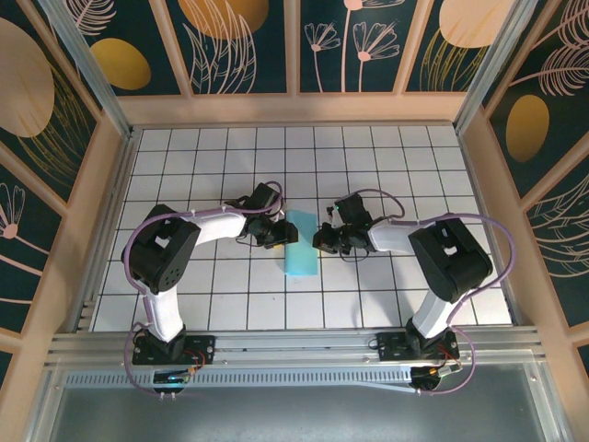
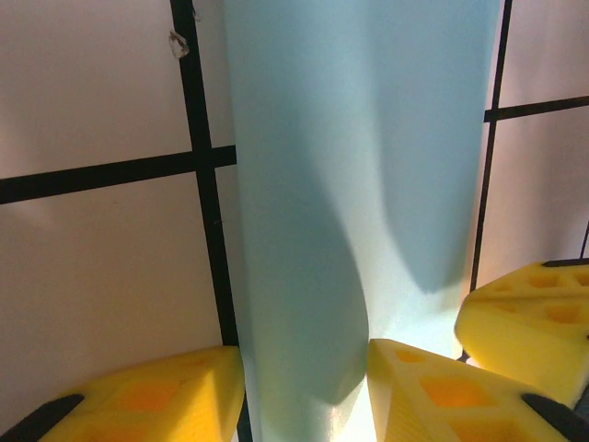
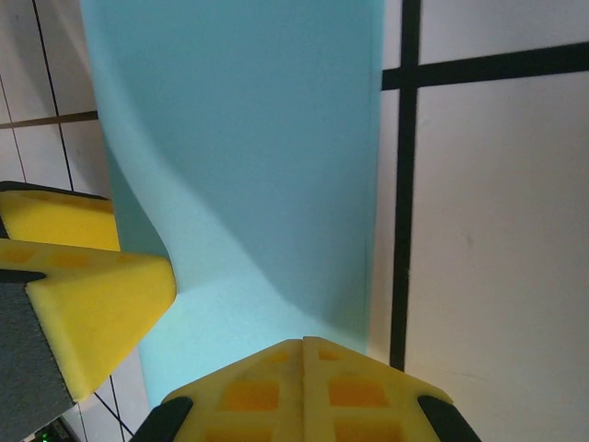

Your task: Fold a paper plane with a square sheet of paper (fold left side to right side)

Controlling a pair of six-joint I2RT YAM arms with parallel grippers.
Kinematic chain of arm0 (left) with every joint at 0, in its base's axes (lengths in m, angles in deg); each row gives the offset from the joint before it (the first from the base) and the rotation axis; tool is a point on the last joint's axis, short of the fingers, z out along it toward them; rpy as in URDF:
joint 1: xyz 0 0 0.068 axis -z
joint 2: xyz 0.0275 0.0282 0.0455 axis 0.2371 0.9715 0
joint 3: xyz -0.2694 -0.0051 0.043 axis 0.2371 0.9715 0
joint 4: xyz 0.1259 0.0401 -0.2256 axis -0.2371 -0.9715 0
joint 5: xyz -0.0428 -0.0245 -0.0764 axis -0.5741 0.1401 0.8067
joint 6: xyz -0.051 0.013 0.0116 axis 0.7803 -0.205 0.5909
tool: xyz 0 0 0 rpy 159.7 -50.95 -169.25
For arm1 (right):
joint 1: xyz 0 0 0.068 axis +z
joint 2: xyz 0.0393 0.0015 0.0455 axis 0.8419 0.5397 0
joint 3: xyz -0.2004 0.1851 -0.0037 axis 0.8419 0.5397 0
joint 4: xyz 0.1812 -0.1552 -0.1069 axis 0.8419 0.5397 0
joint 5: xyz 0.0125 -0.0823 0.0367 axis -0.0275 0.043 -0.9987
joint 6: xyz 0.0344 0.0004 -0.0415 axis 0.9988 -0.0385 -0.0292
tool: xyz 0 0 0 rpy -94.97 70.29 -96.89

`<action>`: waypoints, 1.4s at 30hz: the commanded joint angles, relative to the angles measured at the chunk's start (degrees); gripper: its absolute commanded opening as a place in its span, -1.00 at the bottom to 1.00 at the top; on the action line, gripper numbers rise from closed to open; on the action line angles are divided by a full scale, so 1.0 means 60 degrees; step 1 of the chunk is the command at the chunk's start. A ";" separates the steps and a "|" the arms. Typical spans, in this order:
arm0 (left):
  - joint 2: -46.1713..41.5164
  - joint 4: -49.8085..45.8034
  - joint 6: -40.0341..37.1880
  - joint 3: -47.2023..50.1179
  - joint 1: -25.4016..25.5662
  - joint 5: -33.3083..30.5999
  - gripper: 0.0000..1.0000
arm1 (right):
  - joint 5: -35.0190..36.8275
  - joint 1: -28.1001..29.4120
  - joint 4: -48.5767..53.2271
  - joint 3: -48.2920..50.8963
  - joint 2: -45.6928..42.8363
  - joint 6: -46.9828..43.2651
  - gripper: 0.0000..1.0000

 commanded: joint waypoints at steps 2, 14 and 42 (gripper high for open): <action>0.1314 0.0620 -0.0160 0.0391 0.0531 -0.0420 -0.15 | -0.0028 0.0133 -0.0058 -0.0330 0.0354 0.0128 -1.00; -0.0215 0.0268 -0.0470 0.0481 0.0465 -0.1798 0.00 | 0.0866 0.0146 0.1173 -0.0229 0.0556 -0.0379 -1.00; -0.0892 0.2278 -0.0309 0.1197 0.0266 0.1339 -1.00 | 0.1043 0.0177 0.1149 -0.0108 0.0702 -0.0390 -1.00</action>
